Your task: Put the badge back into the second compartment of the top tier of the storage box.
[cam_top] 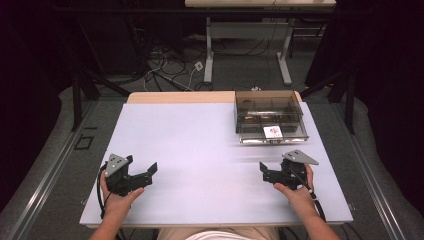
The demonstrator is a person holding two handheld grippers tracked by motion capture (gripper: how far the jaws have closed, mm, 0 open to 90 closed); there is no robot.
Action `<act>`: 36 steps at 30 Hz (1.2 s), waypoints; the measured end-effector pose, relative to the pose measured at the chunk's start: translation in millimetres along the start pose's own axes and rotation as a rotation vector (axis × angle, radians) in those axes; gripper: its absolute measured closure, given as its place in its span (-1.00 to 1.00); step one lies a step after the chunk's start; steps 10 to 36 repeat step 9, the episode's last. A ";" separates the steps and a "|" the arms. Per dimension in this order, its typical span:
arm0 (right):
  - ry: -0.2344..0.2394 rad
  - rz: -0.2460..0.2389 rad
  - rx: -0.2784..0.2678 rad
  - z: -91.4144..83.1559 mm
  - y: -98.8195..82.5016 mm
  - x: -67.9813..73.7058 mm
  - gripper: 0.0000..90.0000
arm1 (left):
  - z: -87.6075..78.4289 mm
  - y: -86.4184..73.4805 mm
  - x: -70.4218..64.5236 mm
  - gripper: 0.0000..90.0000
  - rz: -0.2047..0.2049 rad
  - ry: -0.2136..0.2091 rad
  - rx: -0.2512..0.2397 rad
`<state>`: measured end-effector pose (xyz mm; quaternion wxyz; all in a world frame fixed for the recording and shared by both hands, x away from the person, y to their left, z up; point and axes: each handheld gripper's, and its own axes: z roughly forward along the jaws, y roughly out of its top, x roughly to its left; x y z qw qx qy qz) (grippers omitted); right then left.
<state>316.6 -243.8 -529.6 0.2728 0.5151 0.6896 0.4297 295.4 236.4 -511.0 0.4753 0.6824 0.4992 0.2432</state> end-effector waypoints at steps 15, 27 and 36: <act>0.007 -0.045 -0.003 -4.1 2.4 -0.4 -1.00 | 0.3 0.0 -0.3 -0.88 0.000 0.001 0.004; 0.007 -0.045 -0.003 -4.1 2.4 -0.4 -1.00 | 0.3 0.0 -0.3 -0.88 0.000 0.001 0.004; 0.007 -0.045 -0.003 -4.1 2.4 -0.4 -1.00 | 0.3 0.0 -0.3 -0.88 0.000 0.001 0.004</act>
